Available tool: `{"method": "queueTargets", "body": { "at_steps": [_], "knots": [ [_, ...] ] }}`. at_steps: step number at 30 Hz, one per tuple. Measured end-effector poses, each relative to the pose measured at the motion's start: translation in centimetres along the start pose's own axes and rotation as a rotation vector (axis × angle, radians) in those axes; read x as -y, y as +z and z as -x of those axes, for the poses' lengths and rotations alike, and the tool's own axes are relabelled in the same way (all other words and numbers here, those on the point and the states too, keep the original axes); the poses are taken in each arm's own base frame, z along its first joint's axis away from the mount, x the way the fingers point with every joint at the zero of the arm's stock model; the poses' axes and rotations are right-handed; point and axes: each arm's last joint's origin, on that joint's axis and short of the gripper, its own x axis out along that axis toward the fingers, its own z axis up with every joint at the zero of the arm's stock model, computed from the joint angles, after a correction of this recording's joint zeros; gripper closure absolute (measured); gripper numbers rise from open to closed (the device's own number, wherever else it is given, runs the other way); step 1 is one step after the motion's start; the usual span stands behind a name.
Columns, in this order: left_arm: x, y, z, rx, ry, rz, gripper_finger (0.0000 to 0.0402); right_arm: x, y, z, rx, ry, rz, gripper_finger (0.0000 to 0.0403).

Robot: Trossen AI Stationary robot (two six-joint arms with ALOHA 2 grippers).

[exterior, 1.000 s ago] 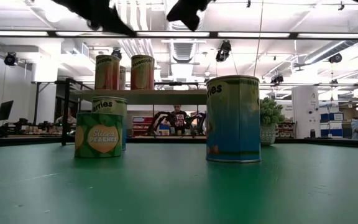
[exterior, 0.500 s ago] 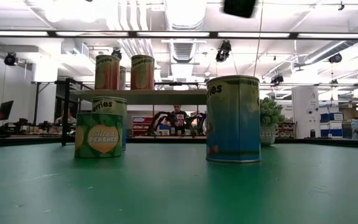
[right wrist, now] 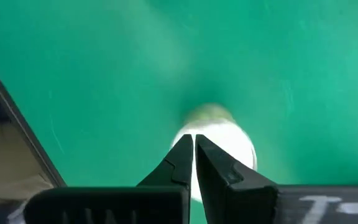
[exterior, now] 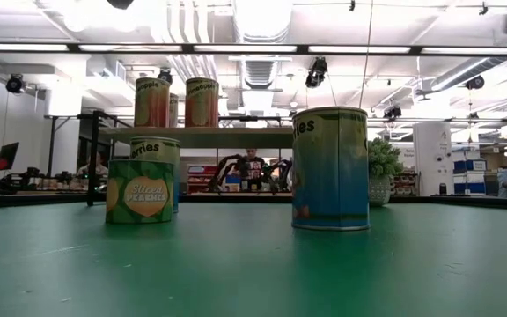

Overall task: Pick and place cans onto a shelf
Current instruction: Put the canned oranges on the shelf

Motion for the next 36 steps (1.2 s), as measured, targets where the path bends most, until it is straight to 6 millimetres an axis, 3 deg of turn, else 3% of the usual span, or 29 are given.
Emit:
{"method": "queueTargets", "body": {
  "at_steps": [4,7,18,22,26,36],
  "knots": [
    [0.0,0.1,0.0,0.012,-0.002,0.006,0.0402,1.6,-1.5,-0.2,-0.012,0.006,-0.09,0.0377],
    [0.0,0.3,0.0,0.025,-0.002,0.017,0.0402,2.2,-1.9,-0.3,-0.042,0.013,-0.126,0.0338],
    [0.1,0.5,0.0,0.051,-0.005,0.089,0.0402,1.7,-2.1,-2.0,-0.14,-0.045,-0.145,0.0102],
    [0.1,0.5,0.0,0.054,-0.006,0.093,0.0402,1.0,-2.1,-3.3,-0.201,-0.074,-0.127,0.0037],
    [0.1,0.6,0.0,0.055,-0.006,0.102,0.0402,0.3,-2.0,-4.3,-0.216,-0.068,-0.097,0.0016],
    [0.0,0.6,0.0,0.057,0.016,0.103,0.0402,-0.1,-1.7,-6.1,-0.136,-0.161,-0.078,0.0014]
  ]
}}
